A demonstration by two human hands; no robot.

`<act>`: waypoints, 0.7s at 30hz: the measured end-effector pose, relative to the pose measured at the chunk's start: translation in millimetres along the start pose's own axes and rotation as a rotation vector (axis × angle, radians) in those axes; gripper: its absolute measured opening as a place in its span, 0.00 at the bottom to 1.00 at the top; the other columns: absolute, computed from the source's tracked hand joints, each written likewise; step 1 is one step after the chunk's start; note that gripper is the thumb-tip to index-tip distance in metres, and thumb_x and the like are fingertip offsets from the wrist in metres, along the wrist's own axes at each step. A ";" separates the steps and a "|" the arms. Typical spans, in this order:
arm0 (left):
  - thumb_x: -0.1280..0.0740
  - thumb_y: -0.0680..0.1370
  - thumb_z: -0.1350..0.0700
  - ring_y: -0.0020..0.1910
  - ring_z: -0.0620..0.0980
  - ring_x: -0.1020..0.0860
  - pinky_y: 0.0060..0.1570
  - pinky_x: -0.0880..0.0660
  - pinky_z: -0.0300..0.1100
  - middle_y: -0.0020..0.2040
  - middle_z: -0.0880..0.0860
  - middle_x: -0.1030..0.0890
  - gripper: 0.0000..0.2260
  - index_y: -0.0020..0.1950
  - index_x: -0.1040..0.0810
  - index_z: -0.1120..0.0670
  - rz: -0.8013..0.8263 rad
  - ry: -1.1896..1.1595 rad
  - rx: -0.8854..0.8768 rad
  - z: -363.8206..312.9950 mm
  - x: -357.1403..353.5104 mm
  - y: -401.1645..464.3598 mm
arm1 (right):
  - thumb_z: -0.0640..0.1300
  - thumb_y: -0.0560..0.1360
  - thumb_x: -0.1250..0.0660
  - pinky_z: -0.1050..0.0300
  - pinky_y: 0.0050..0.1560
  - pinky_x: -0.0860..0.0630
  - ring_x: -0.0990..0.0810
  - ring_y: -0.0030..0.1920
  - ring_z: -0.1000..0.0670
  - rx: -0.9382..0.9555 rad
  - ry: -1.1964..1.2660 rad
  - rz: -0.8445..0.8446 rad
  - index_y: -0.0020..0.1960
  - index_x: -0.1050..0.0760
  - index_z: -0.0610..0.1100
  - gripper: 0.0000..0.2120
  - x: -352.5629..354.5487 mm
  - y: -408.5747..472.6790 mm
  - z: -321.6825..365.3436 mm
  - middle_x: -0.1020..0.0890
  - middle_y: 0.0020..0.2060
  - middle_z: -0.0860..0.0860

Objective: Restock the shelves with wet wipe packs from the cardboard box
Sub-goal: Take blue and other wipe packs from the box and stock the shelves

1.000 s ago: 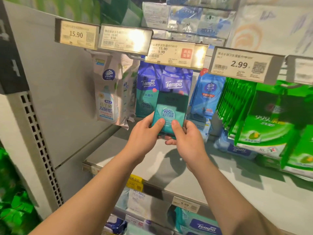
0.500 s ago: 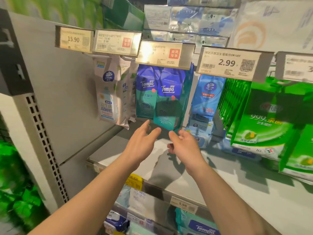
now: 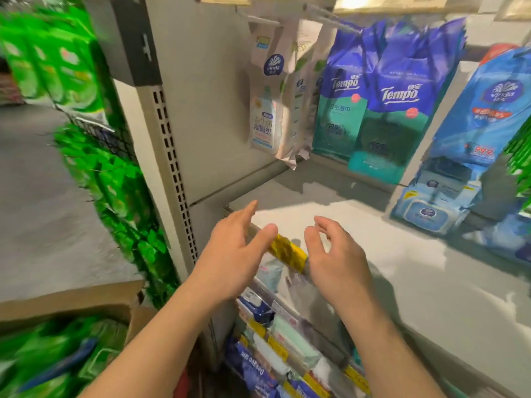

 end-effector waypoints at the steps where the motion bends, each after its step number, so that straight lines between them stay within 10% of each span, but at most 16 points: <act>1: 0.50 0.74 0.26 0.79 0.46 0.39 0.78 0.41 0.48 0.81 0.47 0.36 0.42 0.83 0.43 0.46 -0.007 0.033 0.039 13.3 5.5 -8.3 | 0.60 0.83 0.42 0.52 0.68 0.29 0.26 0.69 0.52 0.034 -0.016 0.033 0.73 0.29 0.55 0.21 -11.9 -5.7 3.8 0.24 0.70 0.56; 5: 0.48 0.75 0.25 0.80 0.47 0.43 0.77 0.45 0.47 0.82 0.47 0.38 0.41 0.84 0.45 0.44 -0.018 0.106 0.181 59.0 26.5 -48.2 | 0.61 0.83 0.43 0.51 0.72 0.31 0.27 0.70 0.52 0.140 -0.090 0.149 0.74 0.28 0.56 0.21 -58.9 -36.9 16.5 0.23 0.70 0.57; 10: 0.49 0.74 0.23 0.80 0.45 0.45 0.78 0.46 0.45 0.81 0.43 0.39 0.41 0.83 0.44 0.42 -0.071 0.132 0.294 110.9 61.5 -101.8 | 0.65 0.78 0.48 0.50 0.78 0.64 0.47 0.82 0.52 0.277 -0.236 0.186 0.75 0.29 0.58 0.28 -102.9 -73.3 49.5 0.32 0.76 0.59; 21: 0.46 0.80 0.30 0.81 0.50 0.45 0.79 0.47 0.50 0.82 0.47 0.39 0.33 0.83 0.41 0.43 -0.182 0.021 0.651 276.2 185.2 -290.1 | 0.67 0.80 0.45 0.36 0.79 0.47 0.43 0.81 0.51 0.352 -0.182 0.594 0.76 0.32 0.60 0.27 -279.7 -223.0 133.9 0.33 0.77 0.59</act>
Point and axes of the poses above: each hand's wrist, its own y-axis towards the middle knuckle, its own x-axis out of the back of the hand, z = x × y, the point moved 8 cm from there along y, towards the middle knuckle
